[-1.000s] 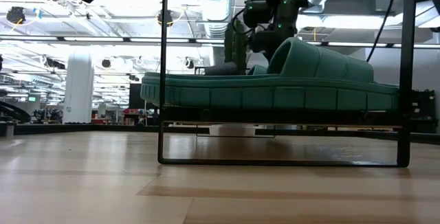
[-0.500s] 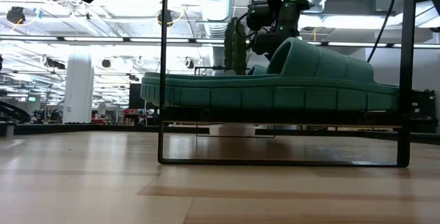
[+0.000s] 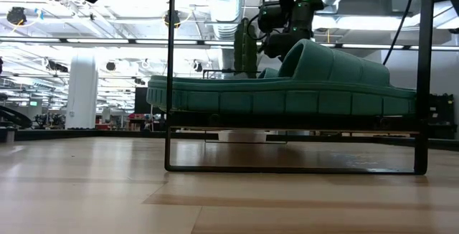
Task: Pick and place slides into the shelf
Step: Put the black slipper on the shelf
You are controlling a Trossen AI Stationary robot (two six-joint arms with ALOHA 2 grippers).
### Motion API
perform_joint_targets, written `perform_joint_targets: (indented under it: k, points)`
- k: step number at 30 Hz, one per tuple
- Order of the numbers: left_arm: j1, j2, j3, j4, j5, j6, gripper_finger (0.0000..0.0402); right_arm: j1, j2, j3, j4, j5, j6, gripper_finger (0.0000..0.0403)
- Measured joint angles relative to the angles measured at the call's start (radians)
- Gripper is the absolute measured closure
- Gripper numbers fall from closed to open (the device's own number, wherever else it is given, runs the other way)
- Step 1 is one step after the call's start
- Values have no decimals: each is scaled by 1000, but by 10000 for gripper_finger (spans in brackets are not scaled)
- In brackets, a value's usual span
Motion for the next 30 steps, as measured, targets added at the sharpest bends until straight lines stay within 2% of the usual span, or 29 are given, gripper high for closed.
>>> perform_joint_targets:
  k: [11,23,26,30]
  points:
    - [0,0,0,0,-1,0,402,-10,2,0,15,0,27,402]
    - [0,0,0,3,-2,-7,401,21,111,2,26,-3,25,402]
    - [0,0,0,3,-2,-11,401,25,111,3,29,-2,19,386]
    - [0,0,0,3,-2,-12,401,28,109,2,39,-1,18,340]
